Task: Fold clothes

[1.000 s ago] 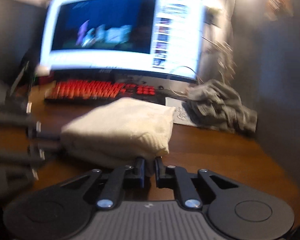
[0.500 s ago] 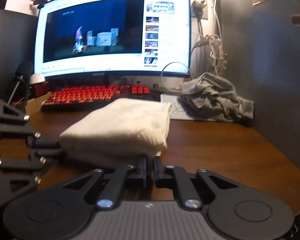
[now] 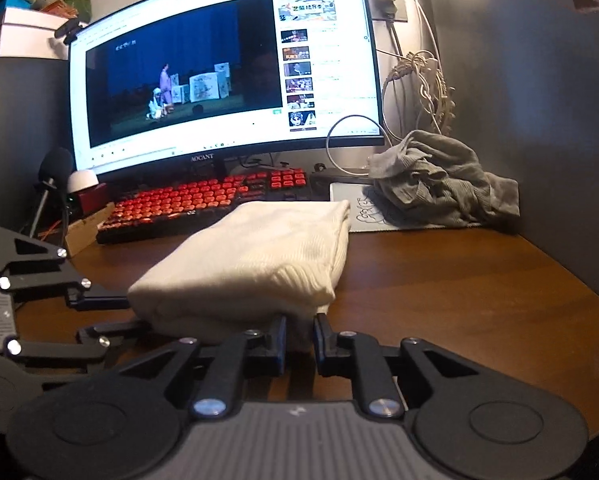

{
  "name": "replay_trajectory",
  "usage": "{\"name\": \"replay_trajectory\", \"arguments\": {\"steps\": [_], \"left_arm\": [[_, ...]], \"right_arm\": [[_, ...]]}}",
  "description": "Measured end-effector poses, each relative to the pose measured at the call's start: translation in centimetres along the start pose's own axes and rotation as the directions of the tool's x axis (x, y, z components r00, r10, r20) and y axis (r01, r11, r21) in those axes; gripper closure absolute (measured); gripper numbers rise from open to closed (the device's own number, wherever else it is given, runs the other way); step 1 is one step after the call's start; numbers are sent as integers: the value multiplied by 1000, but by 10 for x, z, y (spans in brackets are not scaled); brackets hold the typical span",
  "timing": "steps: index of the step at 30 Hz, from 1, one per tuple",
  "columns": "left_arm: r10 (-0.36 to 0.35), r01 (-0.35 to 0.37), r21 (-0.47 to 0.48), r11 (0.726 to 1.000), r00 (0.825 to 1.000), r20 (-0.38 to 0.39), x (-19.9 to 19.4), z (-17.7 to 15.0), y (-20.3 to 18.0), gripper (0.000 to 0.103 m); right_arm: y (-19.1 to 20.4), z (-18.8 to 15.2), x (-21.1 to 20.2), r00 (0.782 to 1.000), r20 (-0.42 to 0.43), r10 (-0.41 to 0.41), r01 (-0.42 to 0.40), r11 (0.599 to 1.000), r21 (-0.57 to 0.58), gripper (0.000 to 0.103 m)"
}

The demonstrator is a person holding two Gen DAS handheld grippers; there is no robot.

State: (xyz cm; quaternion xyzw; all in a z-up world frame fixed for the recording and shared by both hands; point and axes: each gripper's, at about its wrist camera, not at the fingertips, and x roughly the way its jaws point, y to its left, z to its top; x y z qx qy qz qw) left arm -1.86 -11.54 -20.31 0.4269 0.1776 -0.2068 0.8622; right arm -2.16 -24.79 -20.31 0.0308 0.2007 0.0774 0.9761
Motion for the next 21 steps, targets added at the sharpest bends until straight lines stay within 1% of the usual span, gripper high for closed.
{"name": "replay_trajectory", "arguments": {"steps": [2,5,7,8,9,11,13,15,16,17,19,21], "left_arm": [[-5,5,-14,1000,1000,-1,1,0,1,86],[-25,25,-60,998,1000,-6,1,0,7,86],[-34,34,-94,995,999,-6,0,0,11,80],[-37,37,-111,993,999,-4,-1,0,13,74],[-40,39,-128,991,999,-1,-1,0,14,68],[-43,43,-150,988,999,3,-1,2,16,64],[-41,41,-162,986,999,3,1,3,16,64],[-42,42,-172,984,999,-1,3,5,16,67],[-52,51,-184,982,999,-2,4,6,17,69],[-67,66,-203,977,998,-3,4,5,20,77],[-96,92,-245,965,995,-2,4,4,25,81],[-118,113,-265,958,993,0,2,2,29,84]], "right_arm": [[0,1,4,1000,-7,-14,15,1000,8,91],[-12,3,1,1000,4,22,-22,991,130,94],[-24,3,2,998,3,58,-57,971,232,94],[-28,2,3,998,-3,70,-66,963,261,94],[-28,1,4,998,-12,66,-61,965,257,94],[-20,0,4,999,-14,39,-35,980,194,91],[-11,-1,4,1000,-8,10,-9,990,144,90],[-4,-1,4,1000,1,-16,16,993,119,90],[-4,-1,5,1000,5,-21,21,992,125,91],[-5,-1,5,1000,7,-21,19,991,133,92],[-7,-1,4,1000,11,-19,17,989,148,93],[-8,-1,4,1000,12,-15,13,991,134,94]]}}
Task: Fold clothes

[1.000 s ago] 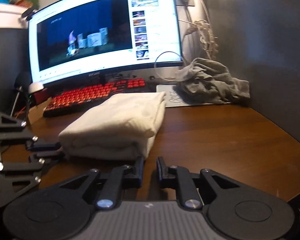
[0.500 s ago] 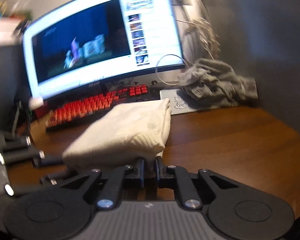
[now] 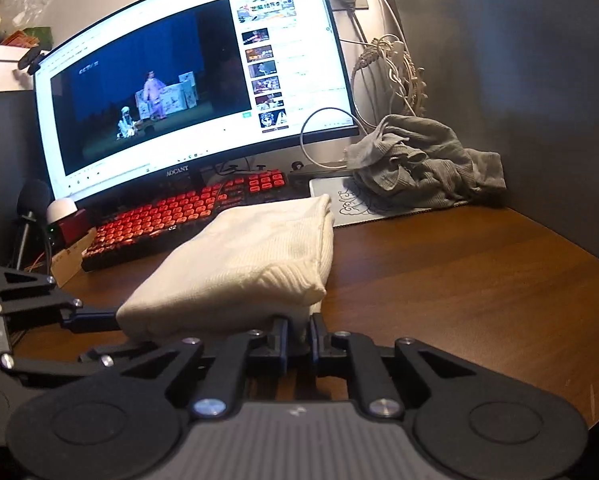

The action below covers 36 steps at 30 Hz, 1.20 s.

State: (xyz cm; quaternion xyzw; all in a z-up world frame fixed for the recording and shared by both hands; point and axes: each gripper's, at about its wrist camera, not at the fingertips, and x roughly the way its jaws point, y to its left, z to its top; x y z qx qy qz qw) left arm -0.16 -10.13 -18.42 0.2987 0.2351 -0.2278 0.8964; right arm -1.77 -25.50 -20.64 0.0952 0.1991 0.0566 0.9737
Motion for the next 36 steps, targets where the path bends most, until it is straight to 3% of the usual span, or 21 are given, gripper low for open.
{"name": "replay_trajectory", "arguments": {"steps": [5,11,19,22,24,33,36], "left_arm": [[-40,40,-80,996,999,-1,0,-4,10,84],[-104,109,-266,958,994,32,0,-7,30,84],[-124,142,-445,884,990,68,5,-12,37,88],[-130,158,-522,838,987,90,4,-15,42,88],[-127,159,-558,815,987,96,4,-17,45,95],[-54,78,-428,900,996,69,-10,-17,26,98],[-42,63,-397,916,997,62,-14,-20,19,98]], "right_arm": [[-4,1,0,1000,-9,19,-19,1000,3,94],[-3,0,0,1000,-8,21,-21,1000,0,94],[-6,1,-1,999,-9,31,-31,999,15,94],[-5,1,0,1000,-12,25,-25,1000,16,92],[-4,1,0,1000,-13,22,-22,1000,19,91],[-3,2,-11,1000,14,14,-13,1000,-7,97],[-11,-2,-13,999,-31,44,-43,999,33,98]]}}
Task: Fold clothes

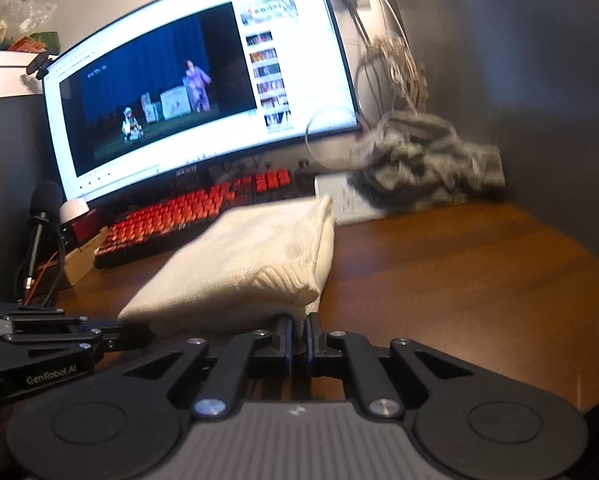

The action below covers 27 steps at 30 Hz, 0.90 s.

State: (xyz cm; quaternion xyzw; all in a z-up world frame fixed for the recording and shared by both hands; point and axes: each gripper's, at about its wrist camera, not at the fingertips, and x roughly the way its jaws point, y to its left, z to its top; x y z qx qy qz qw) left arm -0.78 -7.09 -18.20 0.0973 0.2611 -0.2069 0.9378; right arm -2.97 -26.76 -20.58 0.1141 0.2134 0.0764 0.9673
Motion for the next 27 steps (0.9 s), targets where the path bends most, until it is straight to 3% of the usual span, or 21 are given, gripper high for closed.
{"name": "replay_trajectory", "arguments": {"steps": [6,11,14,17,21,27], "left_arm": [[4,-4,-8,1000,1000,-2,-2,-2,0,97],[17,-17,4,1000,1000,8,-3,-4,-3,97],[11,-11,-3,1000,1000,9,-2,-3,-2,97],[-5,5,-29,1000,1000,3,-3,-2,3,97],[-20,20,-45,999,1000,1,-3,-3,6,97],[-28,28,-53,998,1000,0,-3,-4,7,96]], "right_arm": [[-4,-4,-17,999,-29,14,-16,998,-58,96],[-9,20,-38,998,52,21,-18,998,-68,93],[-1,39,-36,992,101,72,-64,995,-82,93],[7,48,-19,987,83,134,-127,988,-90,93],[10,30,3,993,3,120,-119,986,-119,94],[9,12,-8,995,1,102,-101,987,-125,93]]}}
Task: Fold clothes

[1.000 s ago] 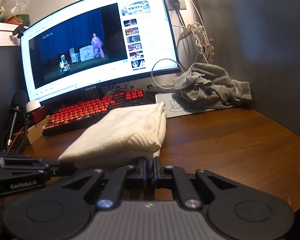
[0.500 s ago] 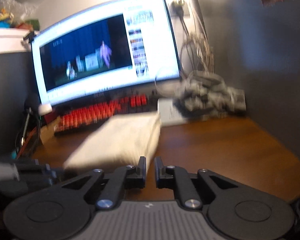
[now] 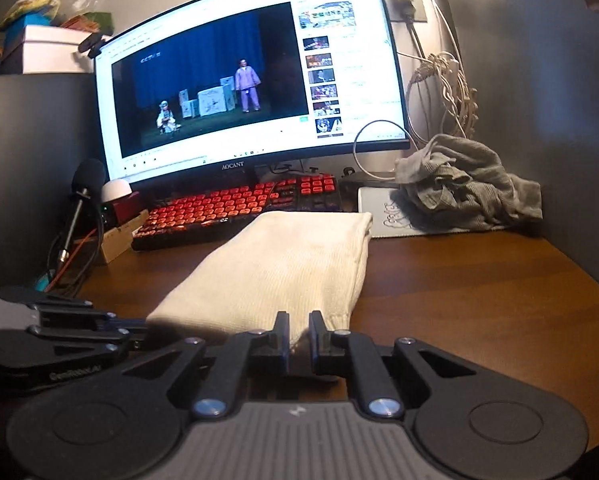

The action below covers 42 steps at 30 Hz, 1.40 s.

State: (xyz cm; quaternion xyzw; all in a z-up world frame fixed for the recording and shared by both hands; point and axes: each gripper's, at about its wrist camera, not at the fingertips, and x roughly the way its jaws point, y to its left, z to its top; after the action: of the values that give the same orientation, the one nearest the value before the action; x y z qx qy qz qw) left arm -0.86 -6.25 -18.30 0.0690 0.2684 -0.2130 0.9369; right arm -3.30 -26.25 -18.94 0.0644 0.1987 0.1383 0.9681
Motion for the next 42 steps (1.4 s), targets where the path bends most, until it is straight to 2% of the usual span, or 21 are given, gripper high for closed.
{"name": "replay_trajectory", "arguments": {"steps": [5,9,13,19,22,23,24,26,27,29,33,35,38,42], "left_arm": [[3,-3,5,1000,1000,1,0,-1,0,96],[7,-7,10,1000,1000,0,0,0,-1,96],[8,-8,9,1000,1000,-3,0,0,0,92],[-1,1,-3,1000,1000,-7,0,-1,3,90],[2,-2,1,1000,1000,-21,-3,-2,4,84],[0,0,1,1000,1000,-30,-4,-2,4,80],[-2,2,0,1000,999,-38,-5,-3,5,77],[3,-3,0,1000,999,-43,-10,-5,6,74],[4,-4,-1,1000,999,-45,-13,-6,6,73],[2,-2,-5,1000,999,-44,-19,-7,8,68],[11,-12,-16,1000,999,-32,-30,-5,14,56],[-11,10,-41,999,1000,-19,-32,2,20,54],[-65,65,-104,992,998,0,-31,17,34,40],[-117,116,-190,975,993,7,-20,42,52,33]], "right_arm": [[8,21,-2,998,51,32,-31,999,-16,92],[16,36,18,997,61,47,-43,997,-59,92],[16,27,38,999,-16,41,-42,997,-66,92],[11,9,6,999,-28,35,-37,996,-76,92],[6,16,-11,998,-26,52,-53,998,-43,88],[0,20,-13,999,-18,46,-47,999,-23,83],[-5,24,-14,999,-10,40,-40,999,-4,78],[-16,32,-7,1000,-19,15,-14,999,37,53],[-22,36,-2,999,-35,8,-6,998,63,51],[-37,40,10,995,-81,56,-43,987,156,50],[-61,40,31,979,-129,156,-105,937,333,50],[-64,40,38,976,-140,166,-105,926,363,50],[-61,36,38,976,-134,174,-113,922,370,50],[-57,34,34,977,-136,161,-105,931,350,50]]}}
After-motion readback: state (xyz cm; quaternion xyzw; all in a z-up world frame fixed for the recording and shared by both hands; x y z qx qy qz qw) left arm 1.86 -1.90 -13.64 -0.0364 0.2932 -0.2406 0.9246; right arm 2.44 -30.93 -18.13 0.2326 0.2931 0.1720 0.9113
